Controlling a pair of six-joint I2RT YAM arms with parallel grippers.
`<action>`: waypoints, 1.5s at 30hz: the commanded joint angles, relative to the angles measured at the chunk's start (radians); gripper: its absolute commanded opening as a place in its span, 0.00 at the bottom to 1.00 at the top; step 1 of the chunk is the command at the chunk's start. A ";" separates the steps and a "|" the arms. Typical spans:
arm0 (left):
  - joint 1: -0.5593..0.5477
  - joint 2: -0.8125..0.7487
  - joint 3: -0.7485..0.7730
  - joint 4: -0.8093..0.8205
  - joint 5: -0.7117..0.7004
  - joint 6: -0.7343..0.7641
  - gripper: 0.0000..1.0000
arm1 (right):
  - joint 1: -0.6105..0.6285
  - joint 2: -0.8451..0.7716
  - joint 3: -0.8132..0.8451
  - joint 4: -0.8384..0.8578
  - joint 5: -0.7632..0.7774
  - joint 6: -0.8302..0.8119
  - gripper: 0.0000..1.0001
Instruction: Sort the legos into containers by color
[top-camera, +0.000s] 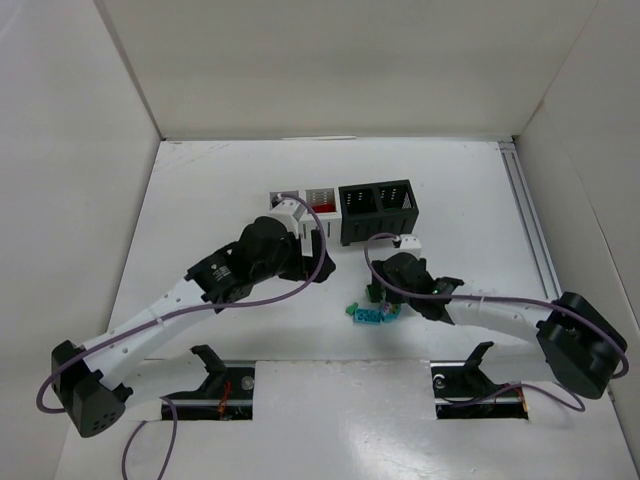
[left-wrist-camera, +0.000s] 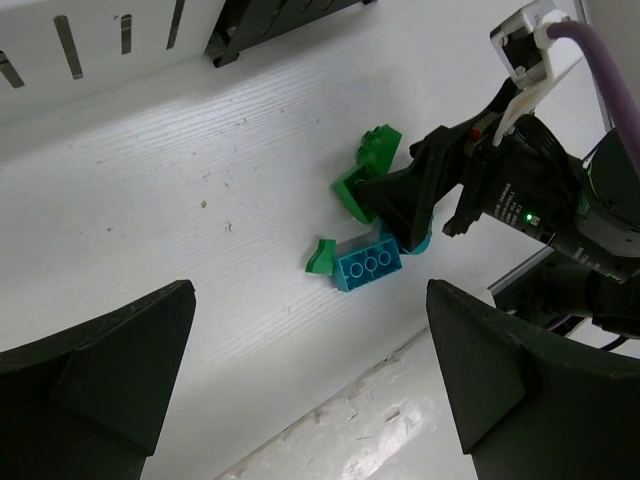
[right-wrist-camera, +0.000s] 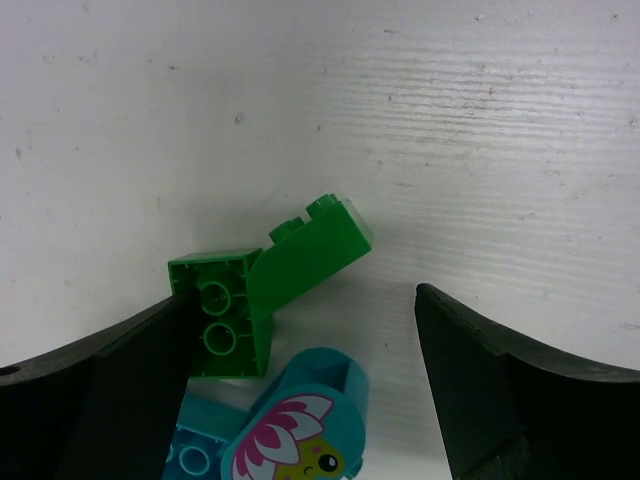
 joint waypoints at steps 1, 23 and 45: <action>-0.004 0.015 0.014 0.049 0.041 0.019 1.00 | 0.008 0.028 0.032 0.064 0.043 0.092 0.91; -0.004 0.072 0.044 0.059 0.030 0.068 1.00 | -0.071 0.203 0.090 0.264 -0.112 -0.011 0.23; 0.005 0.044 -0.012 0.130 -0.016 0.050 1.00 | -0.033 0.215 0.343 -0.054 -0.195 -0.312 0.53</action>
